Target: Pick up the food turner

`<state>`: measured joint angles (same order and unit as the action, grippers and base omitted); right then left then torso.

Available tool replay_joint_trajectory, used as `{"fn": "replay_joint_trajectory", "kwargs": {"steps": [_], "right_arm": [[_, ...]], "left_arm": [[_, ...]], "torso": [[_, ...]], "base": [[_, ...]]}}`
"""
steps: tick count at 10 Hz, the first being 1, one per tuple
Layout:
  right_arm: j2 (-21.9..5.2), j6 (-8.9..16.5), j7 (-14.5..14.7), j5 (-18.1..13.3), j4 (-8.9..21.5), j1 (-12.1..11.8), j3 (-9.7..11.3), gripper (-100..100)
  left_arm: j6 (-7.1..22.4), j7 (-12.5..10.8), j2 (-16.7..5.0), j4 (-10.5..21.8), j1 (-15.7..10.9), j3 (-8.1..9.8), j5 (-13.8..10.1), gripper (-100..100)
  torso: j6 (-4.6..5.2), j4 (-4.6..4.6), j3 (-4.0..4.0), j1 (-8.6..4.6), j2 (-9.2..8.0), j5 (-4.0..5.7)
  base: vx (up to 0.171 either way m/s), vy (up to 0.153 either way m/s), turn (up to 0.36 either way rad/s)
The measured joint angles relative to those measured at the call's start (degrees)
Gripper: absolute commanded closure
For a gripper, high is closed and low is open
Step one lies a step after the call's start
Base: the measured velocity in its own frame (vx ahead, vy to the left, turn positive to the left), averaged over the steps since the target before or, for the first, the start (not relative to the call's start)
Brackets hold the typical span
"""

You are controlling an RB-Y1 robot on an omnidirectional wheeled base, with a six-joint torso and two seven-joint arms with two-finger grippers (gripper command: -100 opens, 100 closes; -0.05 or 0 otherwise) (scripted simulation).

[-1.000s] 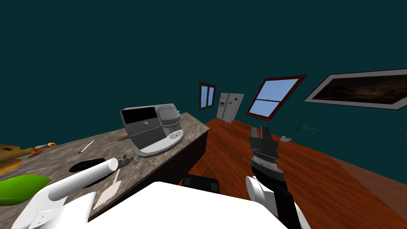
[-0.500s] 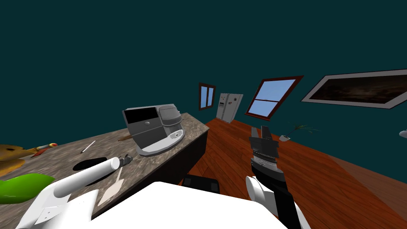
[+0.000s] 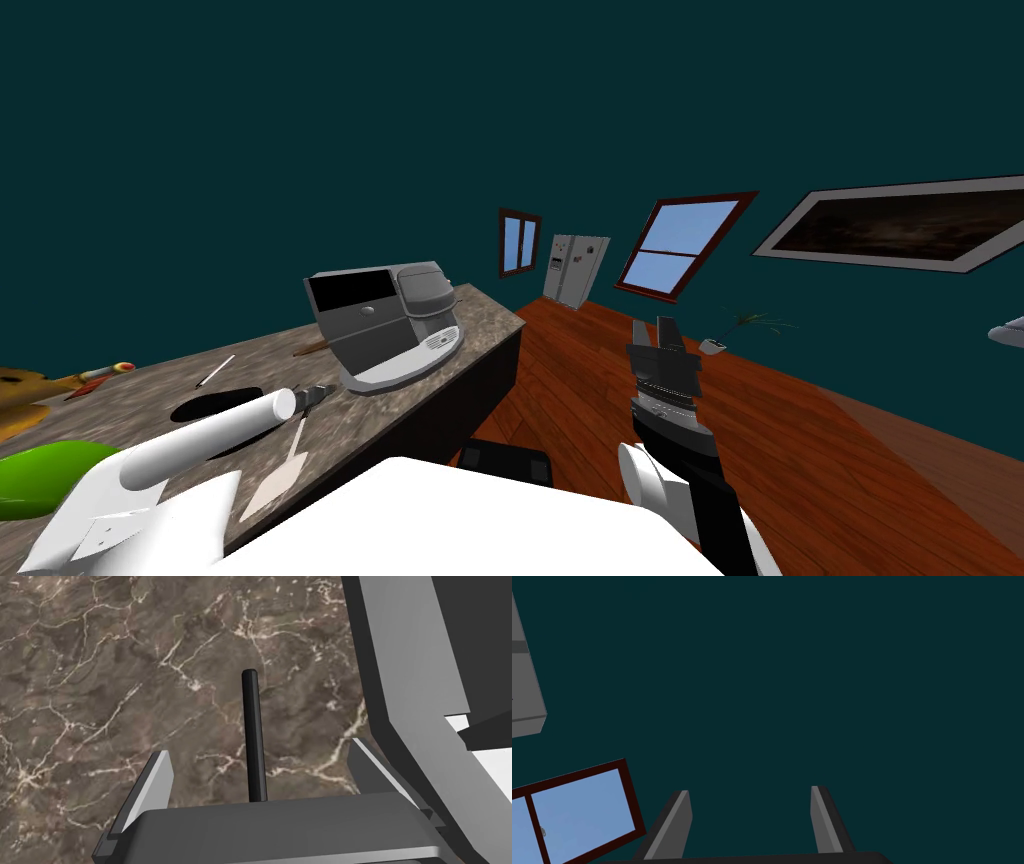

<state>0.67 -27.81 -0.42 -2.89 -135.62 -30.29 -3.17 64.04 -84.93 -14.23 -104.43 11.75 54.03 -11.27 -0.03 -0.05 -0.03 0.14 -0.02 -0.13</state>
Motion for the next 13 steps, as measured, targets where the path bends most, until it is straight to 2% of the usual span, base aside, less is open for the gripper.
{"fn": "replay_joint_trajectory", "kwargs": {"steps": [3, 6, 9, 13], "right_arm": [[0.00, 0.00, 0.00, 0.00, 0.00, 0.00, 0.01, 0], [0.00, 0.00, 0.00, 0.00, 0.00, 0.00, 0.00, 0], [0.00, 0.00, 0.00, 0.00, 0.00, 0.00, 0.00, 0], [0.00, 0.00, 0.00, 0.00, 0.00, 0.00, 0.00, 0]], "left_arm": [[2.00, -0.52, -2.57, -4.73, 1.55, 1.64, -2.15, -100], [4.07, -1.02, -5.27, -7.97, 2.74, 3.06, -4.03, -100], [6.21, -1.45, -6.80, -11.74, 4.42, 4.32, -5.57, -100], [10.52, -2.08, -9.29, -16.42, 6.60, 6.26, -8.48, -100]], "torso": [[0.01, 0.00, 0.00, -0.19, 0.01, 0.04], [0.00, 0.00, 0.00, -0.15, 0.00, 0.02], [0.10, 0.02, -0.01, -0.24, 0.04, 0.09], [0.33, 0.04, -0.08, -0.66, 0.20, 0.28]], "base": [[0.012, -0.062, -0.074], [0.011, -0.056, -0.050], [0.014, -0.049, -0.048], [0.006, -0.047, -0.070]]}}
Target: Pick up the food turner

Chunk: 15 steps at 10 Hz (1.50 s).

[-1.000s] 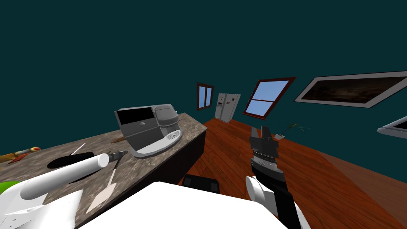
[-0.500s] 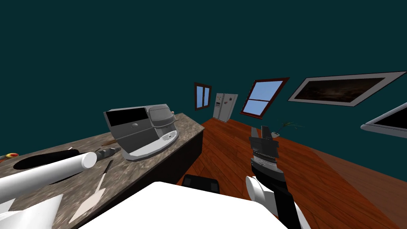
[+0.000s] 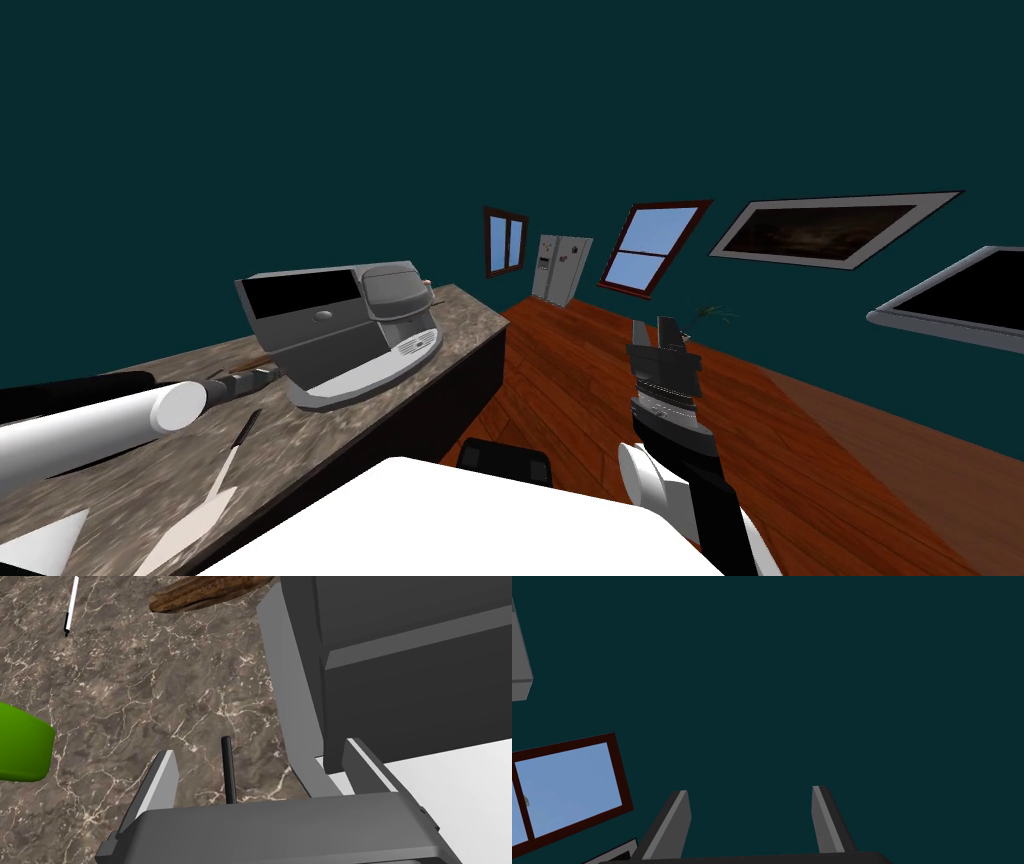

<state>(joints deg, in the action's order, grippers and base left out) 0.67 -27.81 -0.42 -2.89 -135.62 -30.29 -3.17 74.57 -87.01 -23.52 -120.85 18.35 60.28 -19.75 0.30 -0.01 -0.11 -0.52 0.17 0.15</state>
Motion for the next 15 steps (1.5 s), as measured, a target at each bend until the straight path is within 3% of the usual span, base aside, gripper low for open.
{"fn": "replay_joint_trajectory", "kwargs": {"steps": [4, 7, 15], "right_arm": [[-0.01, 0.00, 0.00, 0.00, 0.00, 0.00, -0.01, 0], [-0.01, 0.00, 0.00, 0.00, 0.00, 0.00, -0.01, 0], [-0.01, 0.00, 0.00, 0.00, 0.00, 0.00, -0.01, 0]], "left_arm": [[4.91, -1.44, 0.17, -1.78, 0.88, 0.27, -1.12, -100], [8.40, -2.55, 0.93, -1.13, 0.81, 0.12, -1.54, -100], [17.60, -5.97, 6.46, 2.50, -0.10, -2.47, -0.47, -100]], "torso": [[-0.01, 0.03, 0.07, 0.30, -0.11, -0.08], [-0.01, 0.04, 0.09, 0.44, -0.16, -0.11], [-0.01, 0.04, 0.11, 0.49, -0.18, -0.13]], "base": [[-0.021, 0.023, -0.027], [-0.038, 0.061, -0.013], [-0.040, 0.076, -0.008]]}}
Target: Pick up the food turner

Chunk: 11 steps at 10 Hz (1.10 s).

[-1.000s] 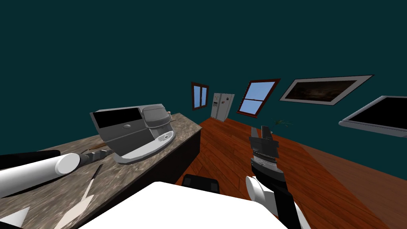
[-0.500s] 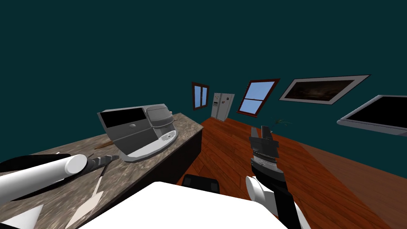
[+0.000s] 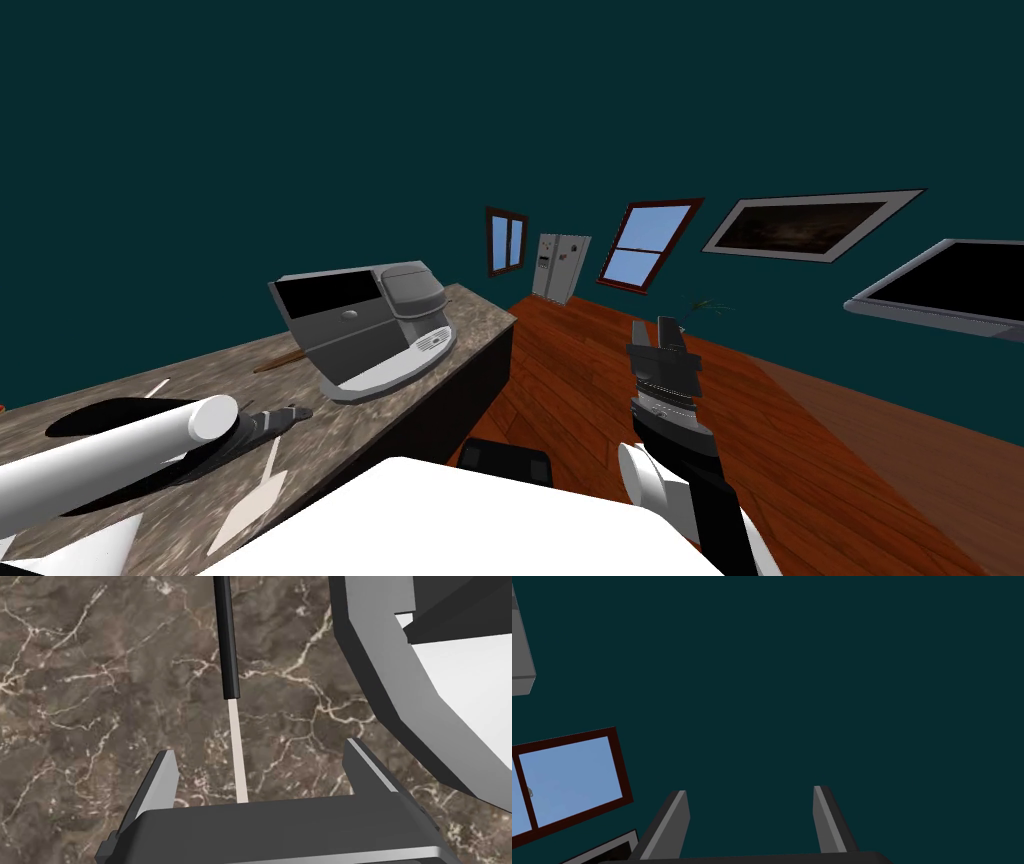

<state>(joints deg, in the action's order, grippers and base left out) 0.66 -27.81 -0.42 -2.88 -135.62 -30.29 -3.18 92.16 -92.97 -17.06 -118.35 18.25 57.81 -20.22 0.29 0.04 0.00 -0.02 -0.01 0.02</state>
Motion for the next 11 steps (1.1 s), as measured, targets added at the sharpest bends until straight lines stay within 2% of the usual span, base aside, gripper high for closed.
{"fn": "replay_joint_trajectory", "kwargs": {"steps": [3, 5, 6, 7, 11], "right_arm": [[0.00, 0.00, 0.00, 0.00, 0.00, 0.00, 0.00, 0], [0.00, 0.00, 0.00, 0.00, 0.00, 0.00, 0.00, 0], [0.00, 0.00, 0.00, 0.00, 0.00, 0.00, 0.00, 0], [0.01, 0.00, 0.00, 0.00, 0.00, 0.00, 0.00, 0], [0.01, 0.00, 0.00, 0.00, 0.00, -0.01, 0.00, 0]], "left_arm": [[3.43, -1.49, 2.11, 0.57, -0.38, -1.30, 0.80, -100], [5.48, -2.13, 3.03, 2.19, -0.59, -1.76, 0.89, -100], [5.64, -2.22, 3.09, 2.29, -0.61, -1.82, 0.93, 0], [5.62, -2.21, 3.08, 2.28, -0.61, -1.81, 0.93, -100], [1.61, -0.49, 4.08, 6.14, -1.24, -2.47, 1.80, -100]], "torso": [[0.00, -0.01, -0.02, -0.04, 0.05, 0.01], [0.00, -0.01, -0.03, 0.01, 0.05, 0.00], [0.00, -0.02, -0.05, -0.13, 0.10, 0.03], [0.00, -0.03, -0.08, -0.24, 0.14, 0.06], [0.00, -0.05, -0.13, -0.23, 0.24, 0.05]], "base": [[-0.032, 0.073, -0.010], [-0.022, 0.056, -0.011], [-0.003, 0.007, 0.000], [0.004, 0.012, 0.051], [0.013, 0.014, 0.039]]}}
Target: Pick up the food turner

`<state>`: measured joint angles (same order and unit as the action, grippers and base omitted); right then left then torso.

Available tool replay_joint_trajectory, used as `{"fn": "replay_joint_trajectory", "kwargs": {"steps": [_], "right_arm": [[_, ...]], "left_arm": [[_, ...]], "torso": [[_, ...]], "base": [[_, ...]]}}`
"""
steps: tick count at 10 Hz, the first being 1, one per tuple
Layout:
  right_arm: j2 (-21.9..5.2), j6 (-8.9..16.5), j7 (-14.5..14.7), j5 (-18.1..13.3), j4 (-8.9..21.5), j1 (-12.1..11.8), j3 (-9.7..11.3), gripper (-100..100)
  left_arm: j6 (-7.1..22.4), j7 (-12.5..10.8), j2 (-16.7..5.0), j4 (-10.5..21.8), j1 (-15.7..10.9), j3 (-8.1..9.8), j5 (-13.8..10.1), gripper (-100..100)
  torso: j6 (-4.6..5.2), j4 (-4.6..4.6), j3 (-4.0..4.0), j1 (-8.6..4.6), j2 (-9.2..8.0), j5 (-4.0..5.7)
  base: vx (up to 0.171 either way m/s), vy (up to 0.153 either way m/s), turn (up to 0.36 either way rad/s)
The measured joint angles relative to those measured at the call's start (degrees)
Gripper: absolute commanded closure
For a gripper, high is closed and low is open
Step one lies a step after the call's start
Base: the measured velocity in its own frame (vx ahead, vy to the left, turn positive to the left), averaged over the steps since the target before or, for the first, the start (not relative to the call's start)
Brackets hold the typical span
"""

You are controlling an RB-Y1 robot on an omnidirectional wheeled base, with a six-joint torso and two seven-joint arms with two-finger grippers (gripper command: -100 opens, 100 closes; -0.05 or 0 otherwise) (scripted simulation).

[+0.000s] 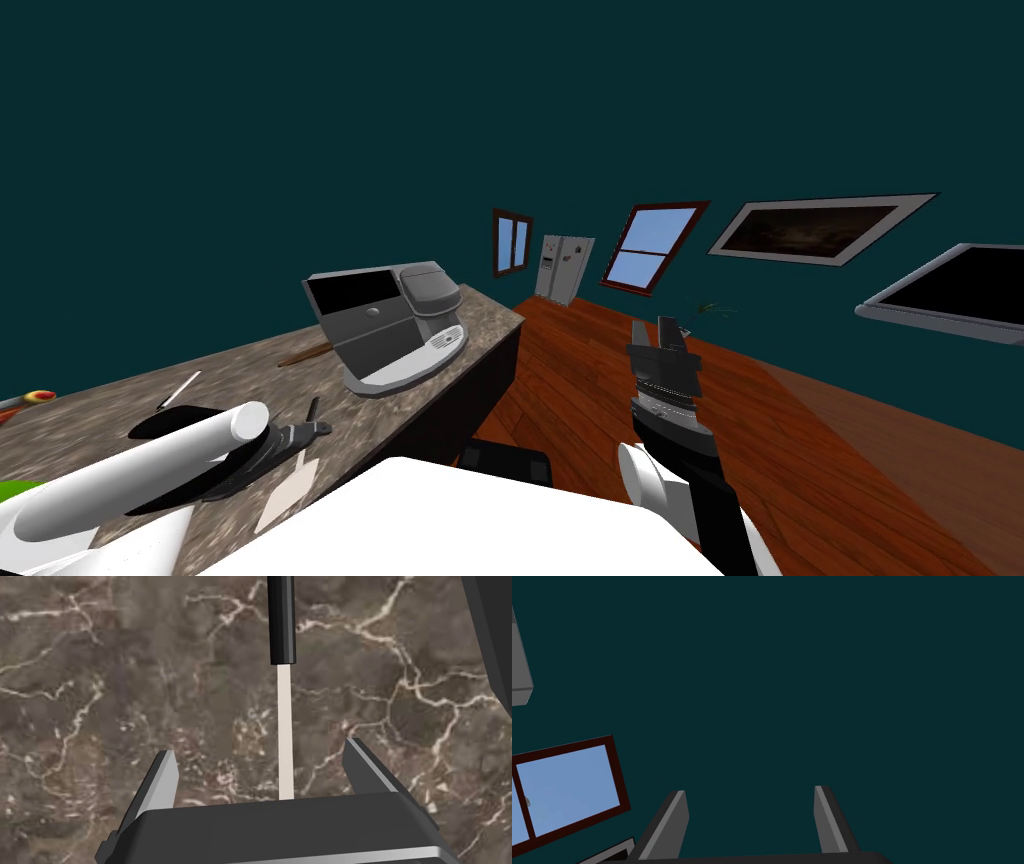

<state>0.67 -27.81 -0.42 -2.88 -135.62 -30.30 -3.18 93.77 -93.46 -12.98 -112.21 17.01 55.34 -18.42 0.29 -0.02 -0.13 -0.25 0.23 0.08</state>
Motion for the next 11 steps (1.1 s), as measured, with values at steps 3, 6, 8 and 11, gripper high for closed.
{"fn": "replay_joint_trajectory", "kwargs": {"steps": [3, 6, 8, 11], "right_arm": [[0.00, 0.00, 0.00, 0.00, 0.00, 0.00, 0.00, 0], [0.00, 0.00, 0.00, 0.00, 0.00, 0.00, 0.00, 0], [0.00, 0.00, 0.00, 0.00, 0.00, 0.01, 0.00, 0], [0.00, 0.00, 0.00, 0.00, 0.00, 0.00, 0.00, 0]], "left_arm": [[-0.19, 0.09, 0.05, 0.05, -0.06, -0.07, -0.01, 100], [-0.19, 0.10, 0.03, 0.06, -0.02, -0.04, 0.02, 0], [0.72, -0.26, -0.48, -0.64, 0.08, 0.24, -0.29, 100], [2.97, -1.31, -0.71, -2.92, 0.43, 0.43, -0.59, 0]], "torso": [[-0.05, -0.01, 0.02, 0.07, -0.06, -0.03], [0.00, 0.00, 0.02, 0.06, -0.04, -0.04], [0.03, 0.02, 0.03, 0.00, -0.06, 0.00], [0.00, 0.01, 0.04, 0.01, -0.08, -0.03]], "base": [[0.001, -0.001, -0.001], [0.000, 0.000, 0.000], [-0.013, -0.015, -0.068], [-0.007, -0.006, -0.017]]}}
